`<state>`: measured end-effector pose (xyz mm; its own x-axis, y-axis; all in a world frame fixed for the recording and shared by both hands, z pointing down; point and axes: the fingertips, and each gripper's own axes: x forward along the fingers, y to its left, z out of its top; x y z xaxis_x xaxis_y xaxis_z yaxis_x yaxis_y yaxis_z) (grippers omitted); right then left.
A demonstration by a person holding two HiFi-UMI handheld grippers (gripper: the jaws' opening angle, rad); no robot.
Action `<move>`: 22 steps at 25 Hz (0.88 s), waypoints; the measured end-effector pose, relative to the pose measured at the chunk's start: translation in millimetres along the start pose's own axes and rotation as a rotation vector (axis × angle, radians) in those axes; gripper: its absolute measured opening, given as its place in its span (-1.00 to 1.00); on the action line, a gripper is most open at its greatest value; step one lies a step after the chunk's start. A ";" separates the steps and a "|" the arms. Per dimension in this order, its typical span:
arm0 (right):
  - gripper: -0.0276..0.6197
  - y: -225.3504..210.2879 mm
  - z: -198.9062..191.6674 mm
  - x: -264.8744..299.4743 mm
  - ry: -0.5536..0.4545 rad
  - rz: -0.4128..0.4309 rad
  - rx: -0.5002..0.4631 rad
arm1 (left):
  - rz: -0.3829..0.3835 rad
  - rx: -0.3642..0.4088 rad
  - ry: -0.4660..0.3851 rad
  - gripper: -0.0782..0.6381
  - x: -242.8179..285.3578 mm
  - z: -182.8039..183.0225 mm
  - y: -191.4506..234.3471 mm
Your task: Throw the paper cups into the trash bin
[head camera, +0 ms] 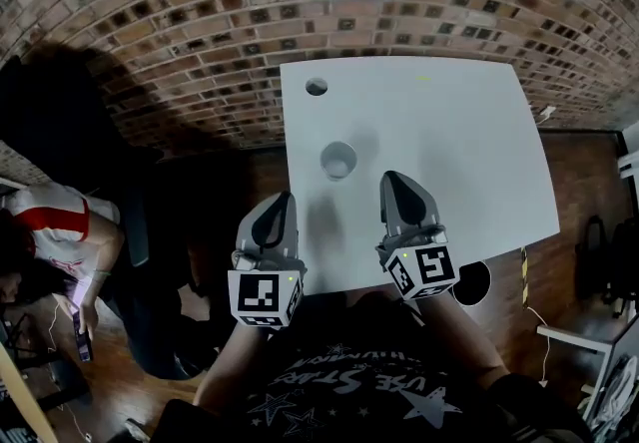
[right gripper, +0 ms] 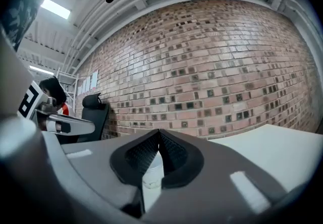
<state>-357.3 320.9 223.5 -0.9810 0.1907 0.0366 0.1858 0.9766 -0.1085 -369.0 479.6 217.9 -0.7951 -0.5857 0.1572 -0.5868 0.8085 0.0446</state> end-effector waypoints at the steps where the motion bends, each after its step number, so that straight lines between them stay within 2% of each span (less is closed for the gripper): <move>1: -0.89 3.8 -7.1 3.7 0.028 0.025 0.003 | -0.005 -0.001 0.008 -0.77 2.3 -1.1 2.1; 3: -0.89 12.1 -20.7 10.8 0.081 0.070 -0.004 | -0.015 0.000 0.018 -0.77 6.1 -5.3 5.9; 6: -0.87 17.6 -34.9 16.5 0.125 0.095 -0.034 | -0.022 0.001 0.022 -0.77 11.5 -13.5 9.4; 8: -0.62 18.7 -43.5 20.4 0.150 0.112 -0.042 | -0.019 0.002 0.026 -0.77 16.4 -14.4 11.6; 11: -0.37 18.9 -56.0 26.8 0.190 0.135 -0.044 | -0.019 0.008 0.037 -0.77 23.9 -15.6 13.3; 15: -0.10 20.3 -76.8 29.4 0.237 0.162 -0.075 | 0.003 0.017 0.053 -0.77 26.8 -23.3 12.2; 19: 0.17 30.0 -94.2 43.2 0.286 0.225 -0.120 | 0.040 0.015 0.064 -0.77 31.2 -26.7 13.8; 22: 0.30 35.9 -112.2 56.1 0.325 0.266 -0.133 | 0.067 0.009 0.073 -0.77 35.5 -27.6 18.6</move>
<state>-399.4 377.8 333.1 -0.8332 0.4380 0.3375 0.4561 0.8895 -0.0284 -403.9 475.4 251.5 -0.8196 -0.5244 0.2309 -0.5342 0.8450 0.0227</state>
